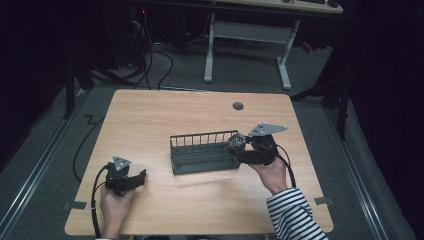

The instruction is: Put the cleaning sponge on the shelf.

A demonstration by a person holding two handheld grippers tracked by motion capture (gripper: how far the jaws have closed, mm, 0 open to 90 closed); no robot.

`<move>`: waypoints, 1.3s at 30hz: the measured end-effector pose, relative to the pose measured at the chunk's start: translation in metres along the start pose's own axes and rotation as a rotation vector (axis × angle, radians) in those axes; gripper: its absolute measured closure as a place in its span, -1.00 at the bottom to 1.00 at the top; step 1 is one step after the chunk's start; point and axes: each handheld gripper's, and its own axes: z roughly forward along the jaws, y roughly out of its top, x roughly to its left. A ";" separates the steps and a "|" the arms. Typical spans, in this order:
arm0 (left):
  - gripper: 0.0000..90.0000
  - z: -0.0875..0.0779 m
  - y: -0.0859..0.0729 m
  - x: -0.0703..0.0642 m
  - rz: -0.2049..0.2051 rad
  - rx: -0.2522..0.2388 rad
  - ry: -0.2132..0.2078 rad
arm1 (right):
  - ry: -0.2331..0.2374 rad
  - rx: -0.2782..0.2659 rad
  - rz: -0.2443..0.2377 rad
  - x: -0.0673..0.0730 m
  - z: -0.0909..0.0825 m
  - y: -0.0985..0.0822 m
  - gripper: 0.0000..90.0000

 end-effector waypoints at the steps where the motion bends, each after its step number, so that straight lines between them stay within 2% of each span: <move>1: -0.42 0.000 0.000 0.000 0.000 0.000 0.000 | -0.002 0.004 0.002 -0.001 0.003 0.001 -0.19; 7: -0.42 0.000 0.000 0.000 0.000 0.000 -0.001 | -0.012 0.026 0.010 -0.005 0.017 0.005 -0.19; 9: -0.42 0.000 0.000 0.000 -0.001 0.000 -0.001 | -0.017 0.045 0.025 -0.007 0.025 0.006 -0.19; 18: -0.42 0.000 0.000 0.000 -0.001 0.000 -0.003 | -0.006 0.095 0.045 -0.010 0.049 0.003 -0.19; 21: -0.42 0.000 0.000 0.000 -0.001 0.000 -0.003 | -0.012 0.108 0.036 -0.009 0.055 0.003 -0.19; 33: -0.42 0.000 0.000 0.000 -0.001 0.000 -0.003 | -0.024 0.171 0.044 -0.007 0.069 0.001 -0.21; 34: -0.42 0.000 0.000 0.000 -0.001 0.000 -0.003 | -0.028 0.174 0.034 -0.006 0.070 0.001 -0.21; 39: -0.42 0.000 0.000 0.000 -0.001 0.000 -0.003 | -0.019 0.181 0.042 -0.006 0.073 0.001 -0.26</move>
